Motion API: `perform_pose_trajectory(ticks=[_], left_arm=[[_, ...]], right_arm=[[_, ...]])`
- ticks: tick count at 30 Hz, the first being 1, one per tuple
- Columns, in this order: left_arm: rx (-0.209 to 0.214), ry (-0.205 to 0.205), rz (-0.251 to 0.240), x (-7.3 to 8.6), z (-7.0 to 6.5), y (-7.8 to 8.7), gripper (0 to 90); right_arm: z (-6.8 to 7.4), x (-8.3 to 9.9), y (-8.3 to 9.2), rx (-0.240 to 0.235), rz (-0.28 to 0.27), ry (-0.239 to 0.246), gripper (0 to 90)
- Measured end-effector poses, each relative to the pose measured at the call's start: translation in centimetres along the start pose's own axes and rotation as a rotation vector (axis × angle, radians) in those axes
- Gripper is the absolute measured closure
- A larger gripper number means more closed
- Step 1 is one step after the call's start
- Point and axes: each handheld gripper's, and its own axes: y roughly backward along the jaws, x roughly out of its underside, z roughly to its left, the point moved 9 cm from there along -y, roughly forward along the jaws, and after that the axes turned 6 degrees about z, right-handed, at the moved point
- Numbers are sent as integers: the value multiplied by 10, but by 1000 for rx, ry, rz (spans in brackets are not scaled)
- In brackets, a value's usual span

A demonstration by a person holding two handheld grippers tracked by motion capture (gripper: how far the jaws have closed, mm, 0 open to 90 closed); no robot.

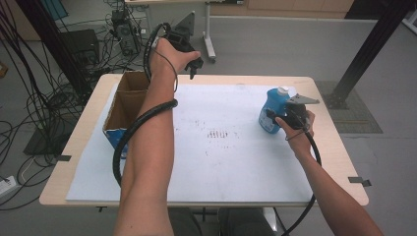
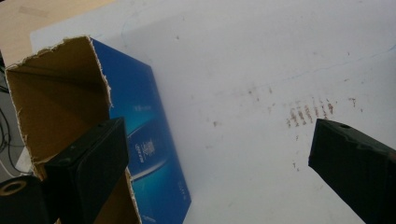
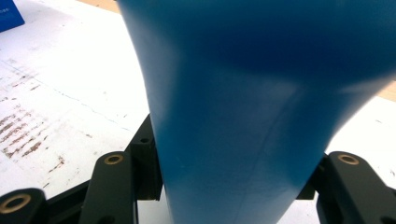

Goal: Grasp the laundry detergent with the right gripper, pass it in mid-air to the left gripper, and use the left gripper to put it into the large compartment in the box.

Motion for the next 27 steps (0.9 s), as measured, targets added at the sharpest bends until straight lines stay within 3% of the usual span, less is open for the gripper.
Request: perform_pose_trajectory(ticks=[27], left_arm=[[0,0,-2,0,1,0,56]], right_arm=[[0,0,0,-6,-5,-4,449]])
